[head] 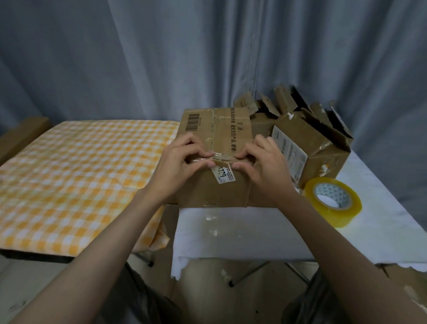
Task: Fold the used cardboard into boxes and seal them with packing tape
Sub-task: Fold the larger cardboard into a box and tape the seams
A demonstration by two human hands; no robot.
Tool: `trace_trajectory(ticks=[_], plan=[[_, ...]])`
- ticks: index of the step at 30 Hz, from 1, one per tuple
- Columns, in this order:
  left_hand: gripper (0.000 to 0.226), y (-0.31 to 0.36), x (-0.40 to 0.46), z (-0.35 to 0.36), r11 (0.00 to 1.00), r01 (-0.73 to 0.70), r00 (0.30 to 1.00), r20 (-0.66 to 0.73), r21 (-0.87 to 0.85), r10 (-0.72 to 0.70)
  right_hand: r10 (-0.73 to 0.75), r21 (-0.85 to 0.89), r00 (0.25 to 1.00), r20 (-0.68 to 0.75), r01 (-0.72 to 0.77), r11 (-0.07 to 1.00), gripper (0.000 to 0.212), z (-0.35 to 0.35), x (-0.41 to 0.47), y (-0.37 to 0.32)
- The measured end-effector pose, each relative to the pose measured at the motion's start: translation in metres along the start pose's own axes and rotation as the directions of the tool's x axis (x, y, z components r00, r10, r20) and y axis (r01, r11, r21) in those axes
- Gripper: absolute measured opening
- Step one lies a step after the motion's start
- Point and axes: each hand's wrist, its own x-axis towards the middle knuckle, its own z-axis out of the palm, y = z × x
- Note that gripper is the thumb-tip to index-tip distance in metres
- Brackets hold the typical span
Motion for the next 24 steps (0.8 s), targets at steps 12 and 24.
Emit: trace_trajectory(ticks=[12, 24], plan=[[0.018, 0.002, -0.021, -0.005, 0.977, 0.161, 0.97, -0.16, -0.141, -0.183, 0.043, 0.175, 0.996, -0.079, -0.028, 0.984, 0.007, -0.005, -0.01, 0.016], [0.056, 0.01, -0.039, 0.014, 0.961, 0.256, 0.957, -0.166, 0.101, -0.237, 0.064, 0.033, 0.997, -0.052, -0.063, 0.997, 0.027, -0.002, -0.006, 0.001]])
